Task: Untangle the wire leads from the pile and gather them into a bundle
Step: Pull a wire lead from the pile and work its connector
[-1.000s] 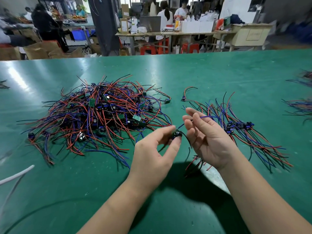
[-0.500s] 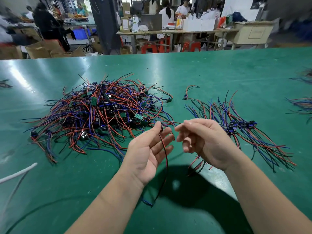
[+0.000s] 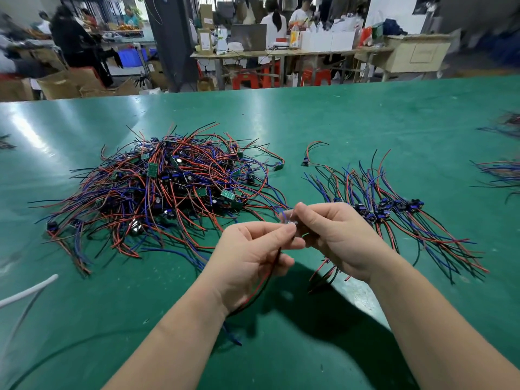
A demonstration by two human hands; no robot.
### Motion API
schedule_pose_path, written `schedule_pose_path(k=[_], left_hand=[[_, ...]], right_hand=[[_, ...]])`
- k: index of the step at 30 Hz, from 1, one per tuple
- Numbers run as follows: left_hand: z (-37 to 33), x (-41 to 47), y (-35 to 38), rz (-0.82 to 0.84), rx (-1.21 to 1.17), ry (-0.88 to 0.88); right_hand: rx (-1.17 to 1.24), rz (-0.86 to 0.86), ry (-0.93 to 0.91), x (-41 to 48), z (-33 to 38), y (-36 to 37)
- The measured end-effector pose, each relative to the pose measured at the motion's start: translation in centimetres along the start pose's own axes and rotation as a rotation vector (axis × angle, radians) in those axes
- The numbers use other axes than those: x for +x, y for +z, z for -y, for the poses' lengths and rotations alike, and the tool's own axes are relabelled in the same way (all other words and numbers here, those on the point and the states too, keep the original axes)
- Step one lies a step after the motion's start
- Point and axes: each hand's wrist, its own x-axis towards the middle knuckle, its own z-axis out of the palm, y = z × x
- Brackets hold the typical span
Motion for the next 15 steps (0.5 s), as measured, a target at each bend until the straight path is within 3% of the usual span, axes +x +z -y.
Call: schedule_pose_path(k=[4,9,15], left_hand=[[0.4,0.0,0.0,0.08,0.098,0.016],[0.3,-0.2,-0.3,0.177,0.177,-0.022],[0.1,-0.4,-0.4,0.247,0.299,-0.1]], right_hand=[[0.122,0.173,0.151,-0.2,0.2,-0.6],[0.354,0.152,0.21,-0.3,0.2,-1.0],[0.209,0.232,0.154,-0.3,0.0,-1.9]])
